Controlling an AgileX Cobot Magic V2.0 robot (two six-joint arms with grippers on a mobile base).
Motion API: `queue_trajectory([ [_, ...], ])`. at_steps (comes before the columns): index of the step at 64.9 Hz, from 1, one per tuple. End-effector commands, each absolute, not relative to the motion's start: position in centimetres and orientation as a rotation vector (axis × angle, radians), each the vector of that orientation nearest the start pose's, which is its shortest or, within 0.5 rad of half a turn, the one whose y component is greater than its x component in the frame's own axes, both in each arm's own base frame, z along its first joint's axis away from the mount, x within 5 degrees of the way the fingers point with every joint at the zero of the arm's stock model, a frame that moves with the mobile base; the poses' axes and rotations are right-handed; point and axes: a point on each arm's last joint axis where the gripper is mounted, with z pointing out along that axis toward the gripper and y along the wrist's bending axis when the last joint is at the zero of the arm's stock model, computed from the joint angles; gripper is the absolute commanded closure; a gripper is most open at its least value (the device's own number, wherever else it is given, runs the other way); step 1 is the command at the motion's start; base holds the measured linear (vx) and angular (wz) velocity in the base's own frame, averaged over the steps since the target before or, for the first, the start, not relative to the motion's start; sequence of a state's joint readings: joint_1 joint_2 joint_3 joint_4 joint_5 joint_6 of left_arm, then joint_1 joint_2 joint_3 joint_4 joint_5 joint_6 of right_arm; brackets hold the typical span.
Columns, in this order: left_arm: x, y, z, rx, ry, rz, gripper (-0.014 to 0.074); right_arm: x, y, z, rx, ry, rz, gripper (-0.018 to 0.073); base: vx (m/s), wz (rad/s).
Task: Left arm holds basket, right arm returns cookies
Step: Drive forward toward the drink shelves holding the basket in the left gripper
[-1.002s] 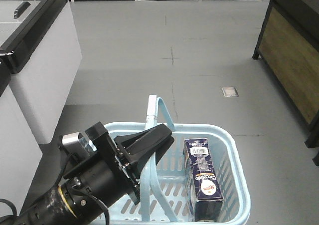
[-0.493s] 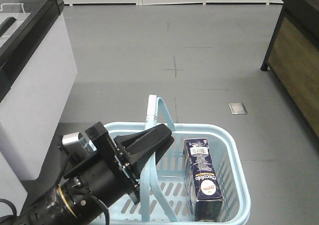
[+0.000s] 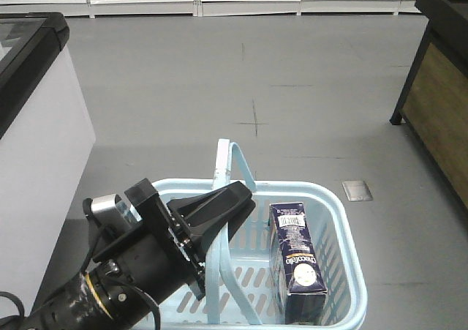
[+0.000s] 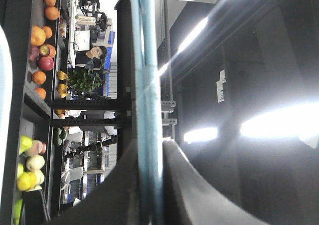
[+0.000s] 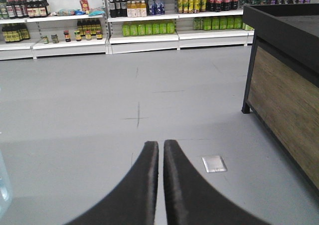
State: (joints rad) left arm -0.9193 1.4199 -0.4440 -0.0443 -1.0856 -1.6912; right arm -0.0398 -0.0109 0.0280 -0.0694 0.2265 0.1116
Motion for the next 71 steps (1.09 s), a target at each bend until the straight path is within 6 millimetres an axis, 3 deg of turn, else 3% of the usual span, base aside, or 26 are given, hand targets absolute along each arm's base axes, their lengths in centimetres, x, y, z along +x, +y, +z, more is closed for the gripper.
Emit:
queue_trajectory([
  [1, 15.28, -19.66, 28.66, -0.556, 1.221, -2.314, 0.0599, 5.6, -0.38, 18.48, 0.074, 1.659, -0.024, 0.0566, 0.5, -0.03],
  [71, 15.27, -19.65, 28.64, -0.557, 1.222, -2.313, 0.0599, 5.61, -0.38, 18.49, 0.073, 1.66, -0.024, 0.0566, 0.55, 0.01],
])
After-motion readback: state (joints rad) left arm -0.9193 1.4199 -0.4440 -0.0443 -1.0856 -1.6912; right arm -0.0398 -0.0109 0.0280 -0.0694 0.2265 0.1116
